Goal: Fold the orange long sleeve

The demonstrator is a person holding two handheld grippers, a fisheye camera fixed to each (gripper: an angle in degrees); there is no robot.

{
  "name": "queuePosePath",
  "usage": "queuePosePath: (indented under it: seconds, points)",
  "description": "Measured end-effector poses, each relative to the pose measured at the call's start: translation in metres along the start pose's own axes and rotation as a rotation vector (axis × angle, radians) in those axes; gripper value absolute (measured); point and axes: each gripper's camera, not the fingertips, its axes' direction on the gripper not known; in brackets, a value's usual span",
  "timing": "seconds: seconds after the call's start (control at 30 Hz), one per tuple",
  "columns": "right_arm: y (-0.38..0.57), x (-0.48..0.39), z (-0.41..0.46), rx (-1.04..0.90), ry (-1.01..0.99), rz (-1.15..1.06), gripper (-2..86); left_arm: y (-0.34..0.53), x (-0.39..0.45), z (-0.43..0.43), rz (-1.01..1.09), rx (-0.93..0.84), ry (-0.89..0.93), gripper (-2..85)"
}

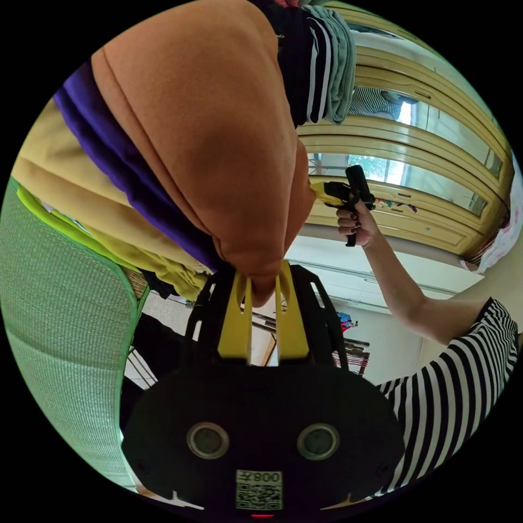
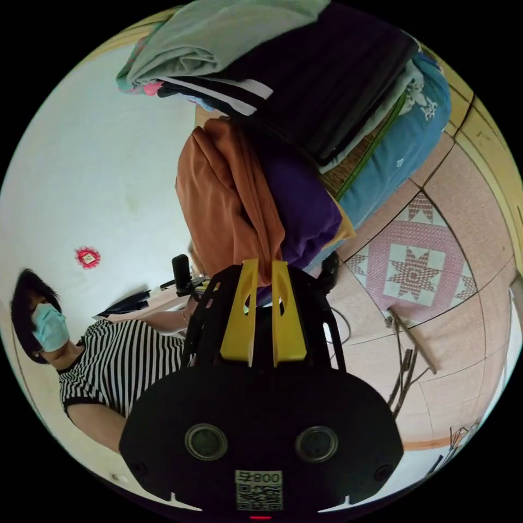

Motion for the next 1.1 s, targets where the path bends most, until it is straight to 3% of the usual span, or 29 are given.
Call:
queuePosePath:
  seconds: [0.13,0.27,0.47,0.77,1.1]
  points:
    - [0.038,-0.090,0.006,0.114,0.195,-0.094,0.8,0.001,0.007,0.006,-0.002,0.015,-0.008,8.5]
    - [0.041,-0.175,0.079,0.085,0.335,-0.237,0.3,0.008,0.012,0.009,-0.016,0.039,-0.006,8.7]
    - [0.024,-0.209,0.205,-0.050,0.629,-0.274,0.1,0.029,0.020,-0.001,-0.004,0.053,-0.052,7.3]
    - [0.039,-0.247,0.301,-0.084,0.878,-0.248,0.1,0.067,0.024,-0.036,0.020,0.182,-0.078,3.7]
    - [0.059,-0.244,0.319,-0.148,0.820,-0.340,0.1,0.042,0.038,-0.055,-0.015,0.343,-0.153,2.8]
